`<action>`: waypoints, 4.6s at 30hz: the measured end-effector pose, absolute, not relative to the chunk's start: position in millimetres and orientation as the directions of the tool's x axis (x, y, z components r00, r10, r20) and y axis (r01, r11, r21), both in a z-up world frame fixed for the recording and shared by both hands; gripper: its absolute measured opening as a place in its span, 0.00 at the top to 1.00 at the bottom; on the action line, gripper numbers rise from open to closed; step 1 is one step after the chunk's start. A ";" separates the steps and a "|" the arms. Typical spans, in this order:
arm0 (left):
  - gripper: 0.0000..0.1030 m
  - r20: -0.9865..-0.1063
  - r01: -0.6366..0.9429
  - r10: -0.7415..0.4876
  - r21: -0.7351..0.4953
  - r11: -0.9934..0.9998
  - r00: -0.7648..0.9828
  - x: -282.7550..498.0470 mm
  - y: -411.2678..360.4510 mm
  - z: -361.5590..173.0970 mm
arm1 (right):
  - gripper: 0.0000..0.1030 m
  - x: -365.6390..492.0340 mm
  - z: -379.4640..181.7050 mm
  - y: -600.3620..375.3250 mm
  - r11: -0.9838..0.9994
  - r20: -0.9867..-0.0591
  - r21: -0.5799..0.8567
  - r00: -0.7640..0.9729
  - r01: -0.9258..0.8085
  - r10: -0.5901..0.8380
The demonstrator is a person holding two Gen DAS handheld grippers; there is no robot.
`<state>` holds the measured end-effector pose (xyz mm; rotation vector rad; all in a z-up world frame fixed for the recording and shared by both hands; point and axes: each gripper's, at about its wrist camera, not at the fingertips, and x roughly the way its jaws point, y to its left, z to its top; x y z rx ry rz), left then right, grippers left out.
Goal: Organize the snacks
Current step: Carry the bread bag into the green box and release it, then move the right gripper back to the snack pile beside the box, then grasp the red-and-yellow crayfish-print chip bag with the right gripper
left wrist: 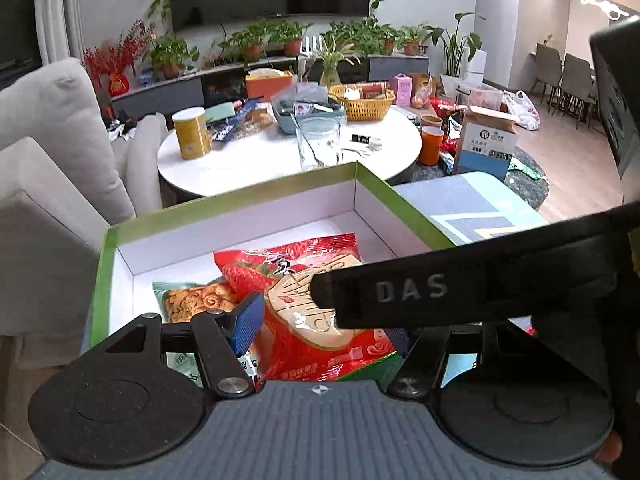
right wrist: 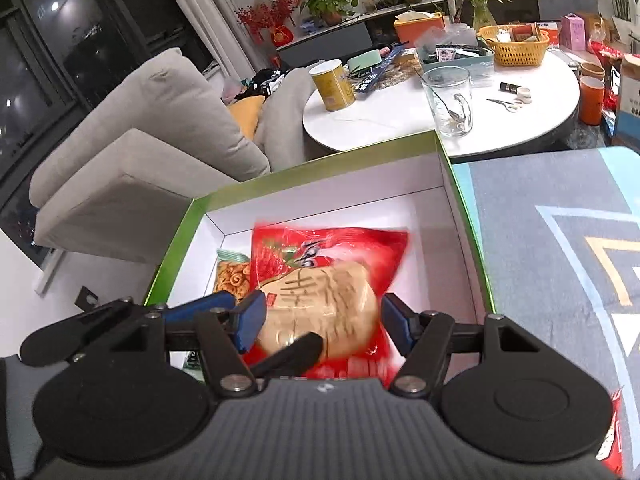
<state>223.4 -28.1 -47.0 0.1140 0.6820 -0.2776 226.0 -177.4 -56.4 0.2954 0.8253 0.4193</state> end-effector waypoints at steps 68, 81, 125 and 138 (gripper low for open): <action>0.41 -0.716 0.282 -0.308 -0.159 0.946 0.627 158.5 -77.1 -65.1 | 0.42 97.6 -94.3 -286.6 0.943 -0.730 0.326 0.617 -0.067 0.296; 0.41 -0.759 0.344 -0.396 -0.239 0.908 0.516 151.0 -75.9 -94.0 | 0.42 103.3 -98.4 -286.9 0.970 -0.735 0.242 0.651 -0.010 0.190; 0.56 -0.733 0.418 -0.378 -0.140 0.897 0.565 160.1 -81.3 -101.7 | 0.35 132.3 -83.8 -272.5 0.975 -0.718 0.197 0.662 -0.105 0.217; 0.50 -0.752 0.397 -0.371 -0.158 0.904 0.545 170.7 -73.8 -105.9 | 0.34 180.5 -94.8 -247.8 0.940 -0.727 0.268 0.596 -0.210 0.340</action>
